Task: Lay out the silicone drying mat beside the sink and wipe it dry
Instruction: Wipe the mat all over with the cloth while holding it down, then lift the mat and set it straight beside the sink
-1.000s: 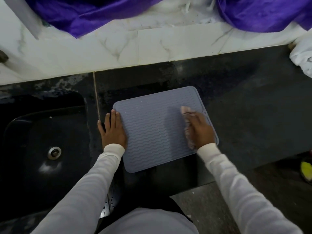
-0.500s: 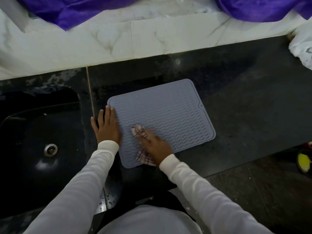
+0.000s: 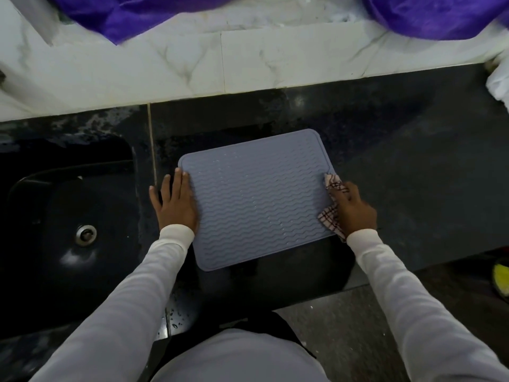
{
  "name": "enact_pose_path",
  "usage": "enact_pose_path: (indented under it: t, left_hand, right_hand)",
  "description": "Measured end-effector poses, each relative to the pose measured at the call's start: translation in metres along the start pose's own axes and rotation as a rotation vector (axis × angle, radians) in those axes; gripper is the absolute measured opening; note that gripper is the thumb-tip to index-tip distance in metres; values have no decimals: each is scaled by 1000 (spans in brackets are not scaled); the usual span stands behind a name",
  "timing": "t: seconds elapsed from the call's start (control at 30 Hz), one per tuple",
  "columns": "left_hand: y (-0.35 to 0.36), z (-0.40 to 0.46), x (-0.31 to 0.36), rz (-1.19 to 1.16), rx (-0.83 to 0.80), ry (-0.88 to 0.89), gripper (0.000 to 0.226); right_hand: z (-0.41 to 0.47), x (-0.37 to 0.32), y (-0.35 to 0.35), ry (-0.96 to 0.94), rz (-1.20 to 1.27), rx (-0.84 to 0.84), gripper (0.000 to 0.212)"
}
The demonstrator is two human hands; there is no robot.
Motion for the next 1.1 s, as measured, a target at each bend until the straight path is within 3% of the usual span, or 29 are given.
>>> enact_pose_path:
  t: [0.1,0.2,0.33,0.47,0.6,0.7,0.8,0.87,0.97,1.1]
  left_hand:
    - [0,-1,1,8,-4,-8,58]
    - [1,-1,0,39,-17,-15,58]
    - [-1,0,2,74,-49,9,59]
    - [-8,-1,6,116,-54,49,66]
    - [-33,-12,36,-151,67,386,58]
    - [-61,-46,73,-701,-68,560,52]
    - [-71,-85,87,-1214,-313,352,56]
    - [-66,-99,80,-1460,-352,124,63]
    - [-63,-115,66,-1483,-279,-2,40]
    - [-66,-144,51,-1335,-125,17,20]
  right_hand:
    - [-2,2,0,-18,-33,-12,65]
    - [1,-1,-2,11,64,-1,53]
    - [14,-3,-13,12,353,73,28]
    - [8,-34,-37,-17,664,-30,32]
    - [-19,-87,-59,-154,861,-337,48]
    - [-40,-119,-55,-247,906,-560,67]
    - [-63,-143,-46,-336,954,-667,72]
    - [-77,-150,-39,-377,969,-724,73]
    - [-94,-152,-25,-448,937,-811,93]
    - [-115,-145,-6,-542,694,-796,105]
Point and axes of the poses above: each hand's wrist, its own z-axis towards the middle knuckle, its own y-axis out of the palm, x = y × z, the point moved 2 cm from there along z, towards the middle knuckle, and after that the axes turned 7 degrees about y, right-handed, at the moved point
